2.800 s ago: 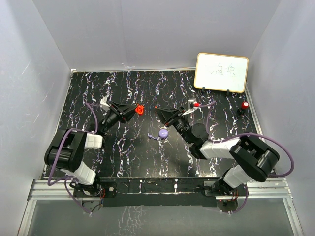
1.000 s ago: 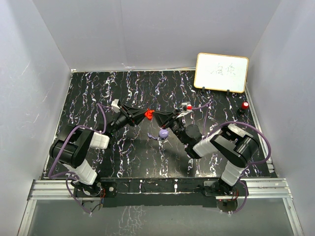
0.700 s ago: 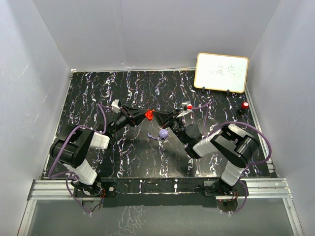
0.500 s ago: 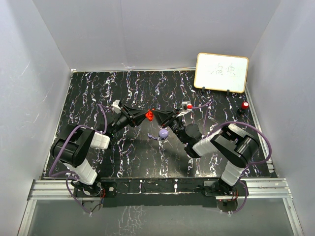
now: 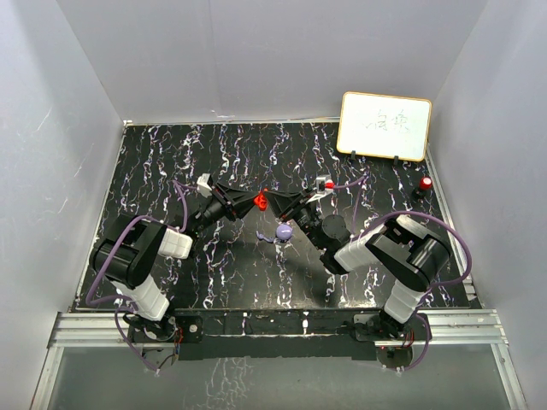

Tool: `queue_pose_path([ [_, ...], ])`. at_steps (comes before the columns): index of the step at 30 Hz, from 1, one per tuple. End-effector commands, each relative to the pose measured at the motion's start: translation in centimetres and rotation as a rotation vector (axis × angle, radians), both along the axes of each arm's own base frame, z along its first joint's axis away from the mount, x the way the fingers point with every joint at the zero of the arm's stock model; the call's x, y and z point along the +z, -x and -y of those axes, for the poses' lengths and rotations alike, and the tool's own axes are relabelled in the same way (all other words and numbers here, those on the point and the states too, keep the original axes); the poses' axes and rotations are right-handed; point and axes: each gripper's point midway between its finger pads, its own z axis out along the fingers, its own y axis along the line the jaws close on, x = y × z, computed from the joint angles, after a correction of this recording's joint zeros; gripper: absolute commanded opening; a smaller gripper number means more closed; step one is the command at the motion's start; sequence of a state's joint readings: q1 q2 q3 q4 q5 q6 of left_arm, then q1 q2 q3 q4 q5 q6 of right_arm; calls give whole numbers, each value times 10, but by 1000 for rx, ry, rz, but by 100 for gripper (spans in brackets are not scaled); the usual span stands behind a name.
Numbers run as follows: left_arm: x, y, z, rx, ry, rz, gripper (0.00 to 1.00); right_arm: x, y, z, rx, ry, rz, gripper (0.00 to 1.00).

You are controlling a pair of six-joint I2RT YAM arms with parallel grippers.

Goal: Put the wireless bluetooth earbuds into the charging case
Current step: Pick up the earbud from the center of the board.

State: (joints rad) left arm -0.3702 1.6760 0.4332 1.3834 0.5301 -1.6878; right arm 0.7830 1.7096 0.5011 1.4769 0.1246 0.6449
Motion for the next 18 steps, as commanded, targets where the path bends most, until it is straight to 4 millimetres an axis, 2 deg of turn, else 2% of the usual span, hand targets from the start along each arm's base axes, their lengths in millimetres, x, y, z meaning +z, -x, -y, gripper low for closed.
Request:
queue_pose_path([
  [1, 47, -1, 2, 2, 82, 172, 0, 91, 18, 20, 0, -262, 259, 0],
  [18, 56, -2, 3, -2, 95, 190, 0, 86, 16, 19, -1, -261, 241, 0],
])
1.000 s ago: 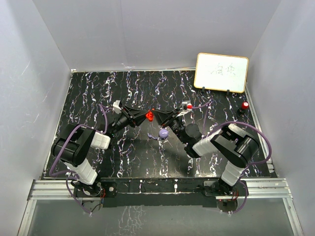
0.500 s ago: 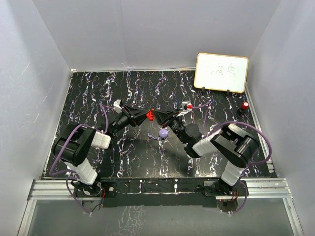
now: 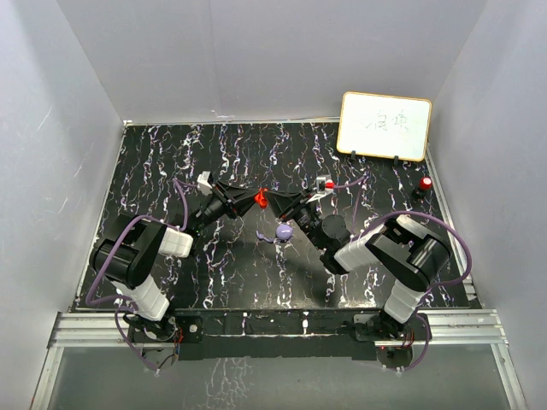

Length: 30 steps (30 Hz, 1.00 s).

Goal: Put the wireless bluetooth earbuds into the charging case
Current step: Pick up the earbud from the center of the board.

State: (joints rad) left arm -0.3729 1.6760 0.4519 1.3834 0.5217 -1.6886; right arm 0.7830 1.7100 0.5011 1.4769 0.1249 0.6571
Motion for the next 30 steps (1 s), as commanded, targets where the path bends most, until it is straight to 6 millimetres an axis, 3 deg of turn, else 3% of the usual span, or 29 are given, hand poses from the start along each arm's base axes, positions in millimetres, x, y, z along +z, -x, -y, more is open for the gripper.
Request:
queue_pose_path([
  [1, 51, 2, 2, -8, 87, 175, 0, 84, 15, 19, -9, -250, 246, 0],
  [30, 66, 5, 2, -11, 99, 205, 0, 78, 11, 24, -14, -259, 217, 0],
])
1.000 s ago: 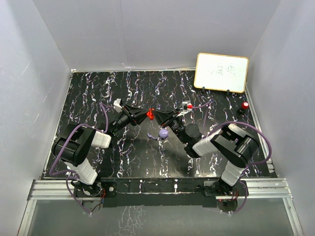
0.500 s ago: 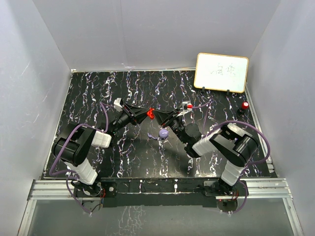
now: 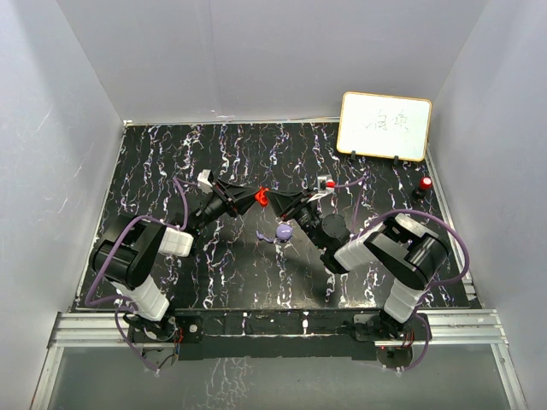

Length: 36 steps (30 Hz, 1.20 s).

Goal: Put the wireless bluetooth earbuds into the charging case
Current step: Pick up the earbud from the center of the board.

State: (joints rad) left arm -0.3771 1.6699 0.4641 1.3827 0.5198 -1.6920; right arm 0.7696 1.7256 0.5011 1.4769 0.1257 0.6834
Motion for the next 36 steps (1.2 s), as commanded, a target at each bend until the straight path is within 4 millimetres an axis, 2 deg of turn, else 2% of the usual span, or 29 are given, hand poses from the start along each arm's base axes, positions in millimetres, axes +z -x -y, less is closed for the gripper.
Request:
queue_pose_path([
  [1, 59, 6, 0, -9, 90, 191, 0, 84, 15, 21, -13, -249, 243, 0],
  [25, 65, 4, 0, -3, 97, 201, 0, 81, 15, 25, -15, -256, 226, 0],
  [36, 65, 2, 1, -3, 94, 199, 0, 83, 15, 27, -19, -259, 229, 16],
])
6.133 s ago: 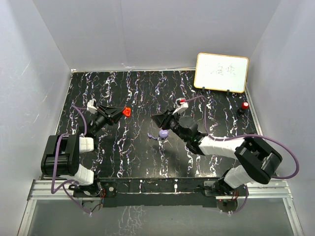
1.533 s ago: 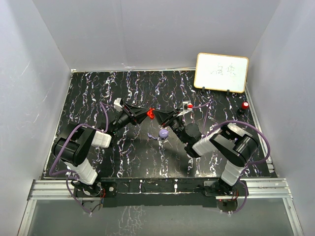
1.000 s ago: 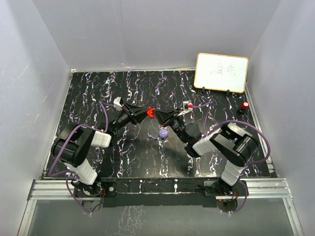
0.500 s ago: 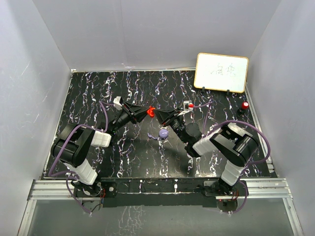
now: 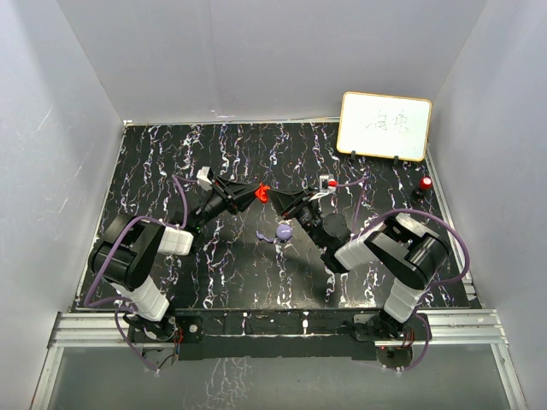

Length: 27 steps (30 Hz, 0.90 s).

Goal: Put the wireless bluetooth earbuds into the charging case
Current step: Pick up the earbud from the center of the board.

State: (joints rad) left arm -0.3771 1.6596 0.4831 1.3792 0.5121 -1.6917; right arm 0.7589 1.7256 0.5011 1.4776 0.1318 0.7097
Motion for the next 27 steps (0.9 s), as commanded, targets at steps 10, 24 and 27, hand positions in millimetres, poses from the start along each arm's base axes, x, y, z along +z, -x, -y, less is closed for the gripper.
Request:
queue_pose_path([
  [10, 55, 4, 1, -11, 81, 174, 0, 84, 20, 25, -15, -236, 252, 28],
  [24, 49, 3, 2, -13, 78, 165, 0, 98, 24, 36, -34, -249, 285, 36],
  [27, 47, 3, 2, -12, 78, 162, 0, 100, 25, 38, -31, -250, 293, 37],
])
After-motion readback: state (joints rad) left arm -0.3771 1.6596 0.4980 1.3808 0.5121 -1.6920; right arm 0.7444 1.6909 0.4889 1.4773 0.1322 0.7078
